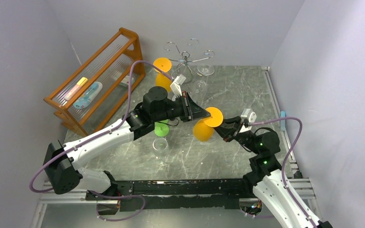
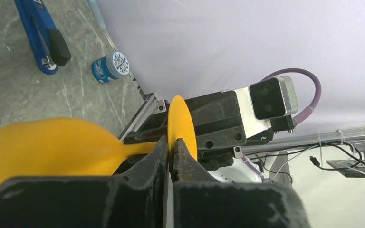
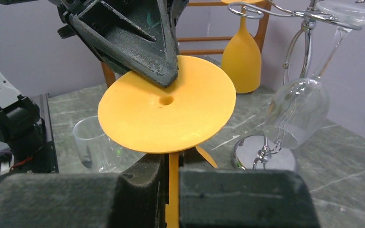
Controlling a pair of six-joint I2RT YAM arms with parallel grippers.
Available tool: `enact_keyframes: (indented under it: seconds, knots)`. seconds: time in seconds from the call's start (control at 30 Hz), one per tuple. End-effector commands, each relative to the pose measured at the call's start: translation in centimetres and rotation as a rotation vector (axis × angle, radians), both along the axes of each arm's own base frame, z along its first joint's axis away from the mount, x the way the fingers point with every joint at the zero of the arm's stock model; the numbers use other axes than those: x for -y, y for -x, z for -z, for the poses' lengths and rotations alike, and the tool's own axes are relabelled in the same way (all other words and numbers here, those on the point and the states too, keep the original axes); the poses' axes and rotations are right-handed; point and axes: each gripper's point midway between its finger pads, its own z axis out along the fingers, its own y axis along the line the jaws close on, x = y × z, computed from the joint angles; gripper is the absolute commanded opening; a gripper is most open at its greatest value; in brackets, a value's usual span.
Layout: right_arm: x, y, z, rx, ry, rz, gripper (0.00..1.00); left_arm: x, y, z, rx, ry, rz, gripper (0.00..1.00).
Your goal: Place the wine glass upside down on the wine glass rack
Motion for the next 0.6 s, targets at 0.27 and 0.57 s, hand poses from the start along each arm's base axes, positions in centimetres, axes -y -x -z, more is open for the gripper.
enact_keyframes:
  seconds: [0.27,0.57]
  knots:
    - [0.6,-0.3,-0.9,-0.225,0.016,0.055,0.62,-3.0,-2.0,-1.1,0.079,0.006,-0.138,0.05]
    - [-0.4,1.2,-2.2,-0.462,-0.005,-0.030,0.66,-4.8,-2.6,-0.9,0.098,-0.018,-0.218,0.05]
